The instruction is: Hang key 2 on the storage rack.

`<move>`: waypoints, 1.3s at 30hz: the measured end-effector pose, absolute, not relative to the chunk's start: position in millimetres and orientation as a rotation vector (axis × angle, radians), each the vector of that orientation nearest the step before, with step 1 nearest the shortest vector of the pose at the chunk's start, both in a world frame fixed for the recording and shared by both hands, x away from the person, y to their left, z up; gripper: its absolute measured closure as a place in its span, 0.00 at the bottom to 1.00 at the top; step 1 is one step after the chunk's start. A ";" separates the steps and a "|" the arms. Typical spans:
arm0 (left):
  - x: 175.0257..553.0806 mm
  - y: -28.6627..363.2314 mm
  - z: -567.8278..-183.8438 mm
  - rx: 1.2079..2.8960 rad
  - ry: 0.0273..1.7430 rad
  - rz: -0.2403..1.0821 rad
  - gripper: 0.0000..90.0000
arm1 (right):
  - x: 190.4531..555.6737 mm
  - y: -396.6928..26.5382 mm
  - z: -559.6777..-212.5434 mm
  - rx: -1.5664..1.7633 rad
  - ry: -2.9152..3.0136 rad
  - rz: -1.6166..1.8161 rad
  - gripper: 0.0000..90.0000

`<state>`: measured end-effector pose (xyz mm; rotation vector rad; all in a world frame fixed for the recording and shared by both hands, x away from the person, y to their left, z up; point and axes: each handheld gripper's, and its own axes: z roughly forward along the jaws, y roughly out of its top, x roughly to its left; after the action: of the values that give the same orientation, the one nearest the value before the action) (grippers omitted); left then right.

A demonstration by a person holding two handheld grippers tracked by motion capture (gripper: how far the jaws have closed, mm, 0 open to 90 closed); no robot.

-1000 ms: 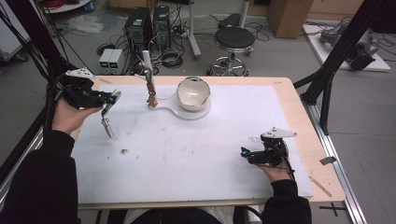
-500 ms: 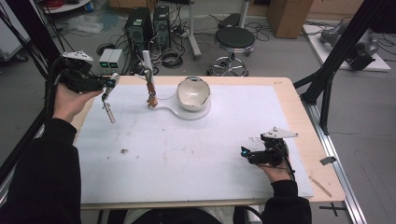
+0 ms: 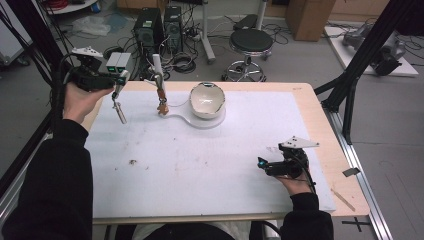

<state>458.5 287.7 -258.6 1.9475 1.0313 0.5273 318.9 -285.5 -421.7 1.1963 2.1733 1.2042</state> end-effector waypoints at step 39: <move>527.8 263.9 -259.0 1.720 1.100 0.650 0.83 | 321.1 -287.5 -424.3 1.207 2.179 1.211 0.01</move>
<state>527.8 263.9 -259.0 1.7205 1.1000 0.6498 321.1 -287.5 -424.3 1.2071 2.1786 1.2106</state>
